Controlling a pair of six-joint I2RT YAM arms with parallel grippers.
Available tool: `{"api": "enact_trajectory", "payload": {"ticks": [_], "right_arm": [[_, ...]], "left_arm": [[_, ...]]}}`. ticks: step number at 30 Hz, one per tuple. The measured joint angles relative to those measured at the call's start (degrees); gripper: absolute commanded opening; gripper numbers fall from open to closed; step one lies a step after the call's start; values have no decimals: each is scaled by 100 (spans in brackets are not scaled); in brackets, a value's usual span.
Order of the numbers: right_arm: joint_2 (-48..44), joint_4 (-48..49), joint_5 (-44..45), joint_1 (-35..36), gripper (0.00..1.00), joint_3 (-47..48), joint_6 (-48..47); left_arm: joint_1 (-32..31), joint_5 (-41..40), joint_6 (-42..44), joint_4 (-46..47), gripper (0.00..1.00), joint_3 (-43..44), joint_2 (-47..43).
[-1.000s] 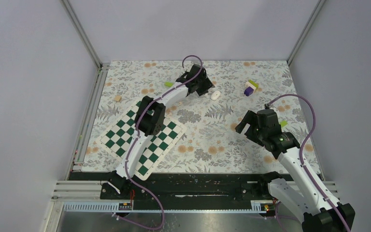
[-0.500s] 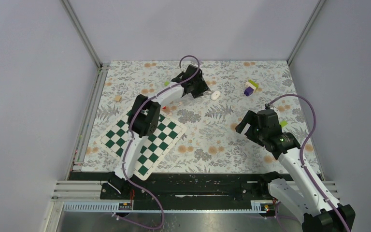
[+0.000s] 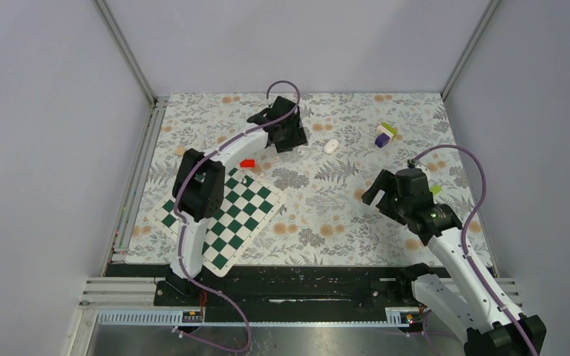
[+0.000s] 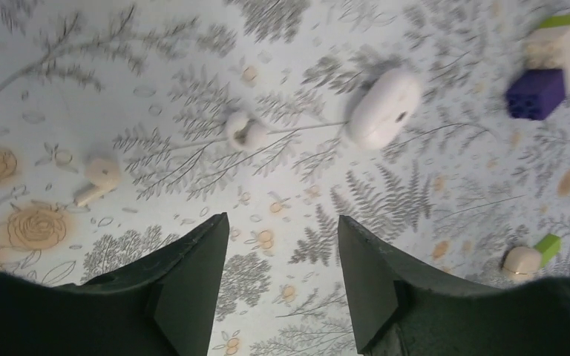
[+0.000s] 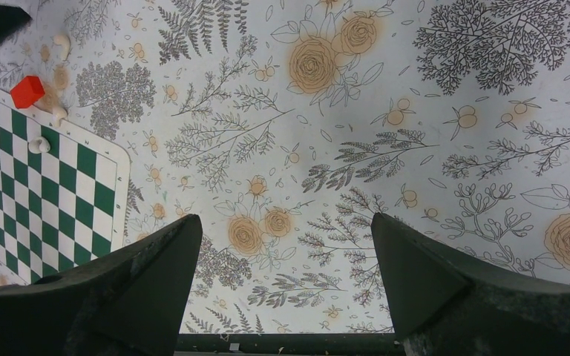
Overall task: Insert the wireless bluetooth earbuds into the charging case
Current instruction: Pick up the charging case from the center of the board.
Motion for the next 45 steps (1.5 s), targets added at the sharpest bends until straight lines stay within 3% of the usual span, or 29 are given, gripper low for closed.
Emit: {"api": "enact_trajectory", "payload": {"ticks": [5, 10, 13, 21, 35, 41, 45], "right_arm": [[52, -9, -44, 0, 92, 0, 0], [-24, -9, -42, 0, 92, 0, 0], [-15, -7, -48, 0, 92, 0, 0], [98, -2, -59, 0, 92, 0, 0], [90, -2, -59, 0, 92, 0, 0], [90, -2, -59, 0, 92, 0, 0], [87, -2, -59, 0, 92, 0, 0]], "left_arm": [[-68, -273, 286, -144, 59, 903, 72], [-120, -605, 474, -225, 68, 1012, 264], [-125, -793, 560, -361, 68, 1054, 542], [-229, -1012, 868, -817, 59, 1779, 1486], [-413, -1215, 1084, -1005, 45, 2170, 1768], [-411, -1355, 1088, -1038, 29, 2179, 1779], [-407, -1392, 1093, -979, 28, 2103, 1757]]}}
